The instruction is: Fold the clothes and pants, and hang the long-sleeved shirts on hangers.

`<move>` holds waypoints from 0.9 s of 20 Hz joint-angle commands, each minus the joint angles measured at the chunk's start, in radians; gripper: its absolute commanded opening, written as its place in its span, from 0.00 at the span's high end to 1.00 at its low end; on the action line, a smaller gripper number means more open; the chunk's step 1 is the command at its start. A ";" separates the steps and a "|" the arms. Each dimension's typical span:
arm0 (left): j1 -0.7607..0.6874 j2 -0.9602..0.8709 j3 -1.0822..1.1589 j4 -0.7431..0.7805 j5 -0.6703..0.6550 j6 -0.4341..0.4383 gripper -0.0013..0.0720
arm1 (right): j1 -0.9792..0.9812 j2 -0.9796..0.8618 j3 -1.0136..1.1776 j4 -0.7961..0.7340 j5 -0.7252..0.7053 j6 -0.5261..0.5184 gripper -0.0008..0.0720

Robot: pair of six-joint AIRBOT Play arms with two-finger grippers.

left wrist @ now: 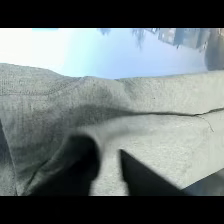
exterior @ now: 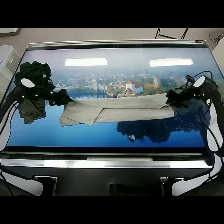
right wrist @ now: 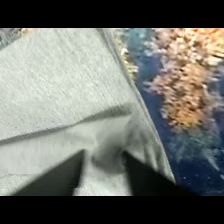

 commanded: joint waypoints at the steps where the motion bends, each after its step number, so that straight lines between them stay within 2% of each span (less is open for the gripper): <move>1: 0.023 -0.013 0.021 -0.007 -0.039 -0.008 0.24 | -0.027 0.000 0.022 0.005 0.045 0.019 0.09; 2: 0.040 -0.003 0.031 -0.008 -0.060 -0.009 0.24 | -0.047 -0.001 0.023 0.002 0.057 0.009 0.02; 5: 0.069 0.056 0.035 -0.008 -0.099 -0.011 0.24 | -0.094 -0.032 0.023 0.031 0.108 -0.041 0.00; 7: 0.066 0.098 0.035 -0.008 -0.107 -0.011 0.24 | -0.095 -0.062 0.023 0.076 0.108 -0.096 0.00; 9: 0.051 0.140 0.035 -0.009 -0.107 -0.010 0.25 | -0.095 -0.091 0.023 0.154 0.109 -0.103 0.01; 11: 0.026 0.175 0.035 -0.016 -0.106 -0.007 0.25 | -0.094 -0.118 0.023 0.237 0.117 -0.103 0.07; 13: -0.007 0.198 0.035 -0.035 -0.098 -0.007 0.26 | -0.095 -0.133 0.023 0.299 0.138 -0.104 0.36; 14: -0.030 0.205 0.035 -0.047 -0.082 -0.007 0.26 | -0.095 -0.134 0.023 0.316 0.144 -0.109 0.45; 15: -0.055 0.207 0.035 -0.061 -0.061 -0.007 0.26 | -0.095 -0.133 0.023 0.332 0.158 -0.124 0.61; 16: -0.080 0.206 0.035 -0.071 -0.040 -0.007 0.26 | -0.095 -0.132 0.023 0.350 0.175 -0.144 0.85; 17: -0.111 0.203 0.034 -0.074 -0.013 -0.007 0.26 | -0.095 -0.128 0.023 0.370 0.197 -0.148 0.93; 18: -0.144 0.199 0.032 -0.079 0.021 -0.008 0.27 | -0.095 -0.114 0.023 0.404 0.224 -0.183 0.93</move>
